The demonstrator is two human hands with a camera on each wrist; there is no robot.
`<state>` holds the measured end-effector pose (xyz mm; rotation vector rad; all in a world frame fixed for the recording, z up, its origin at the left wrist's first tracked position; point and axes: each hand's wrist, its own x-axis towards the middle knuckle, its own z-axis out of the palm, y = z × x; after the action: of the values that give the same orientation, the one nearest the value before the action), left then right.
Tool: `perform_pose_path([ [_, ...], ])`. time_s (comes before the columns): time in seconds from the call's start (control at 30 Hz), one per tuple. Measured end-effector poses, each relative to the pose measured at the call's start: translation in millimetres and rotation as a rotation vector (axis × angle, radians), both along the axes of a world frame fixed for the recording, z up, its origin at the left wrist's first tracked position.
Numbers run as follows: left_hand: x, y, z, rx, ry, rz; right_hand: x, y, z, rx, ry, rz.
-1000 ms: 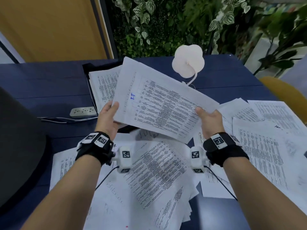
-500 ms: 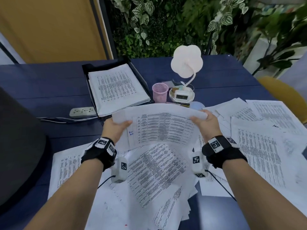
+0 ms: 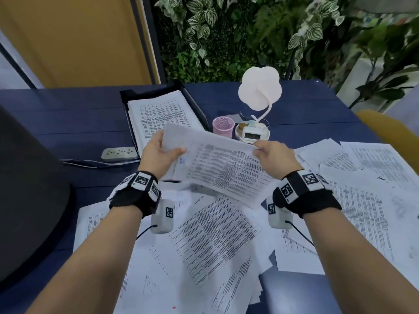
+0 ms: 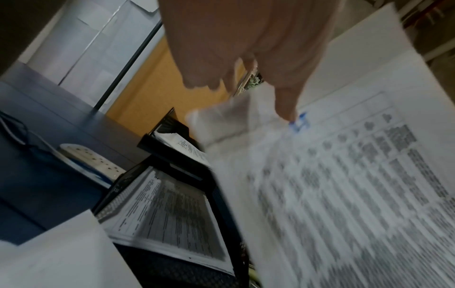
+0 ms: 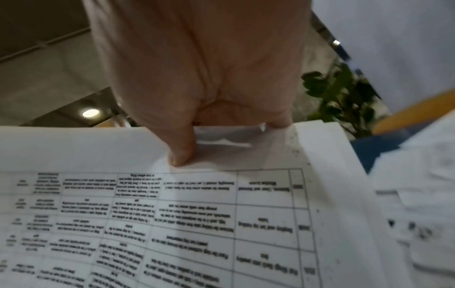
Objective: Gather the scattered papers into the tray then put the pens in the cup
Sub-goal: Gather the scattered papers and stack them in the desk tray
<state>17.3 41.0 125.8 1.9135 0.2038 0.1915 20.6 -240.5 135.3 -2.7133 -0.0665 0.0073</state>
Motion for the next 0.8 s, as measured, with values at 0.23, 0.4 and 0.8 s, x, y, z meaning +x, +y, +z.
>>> perform_pose_path([
  [0.23, -7.6, 1.3, -6.4, -0.171, -0.126, 0.261, 4.6, 3.8, -6.5, 0.819, 0.087, -0.113],
  [0.4, -21.8, -11.2, -5.5, -0.213, 0.144, 0.023, 22.6, 32.2, -10.1, 0.987, 0.195, -0.170],
  [0.8, -46.9, 25.5, -72.8, -0.025, 0.417, -0.128, 25.7, 68.4, -67.0, 0.707, 0.343, -0.190],
])
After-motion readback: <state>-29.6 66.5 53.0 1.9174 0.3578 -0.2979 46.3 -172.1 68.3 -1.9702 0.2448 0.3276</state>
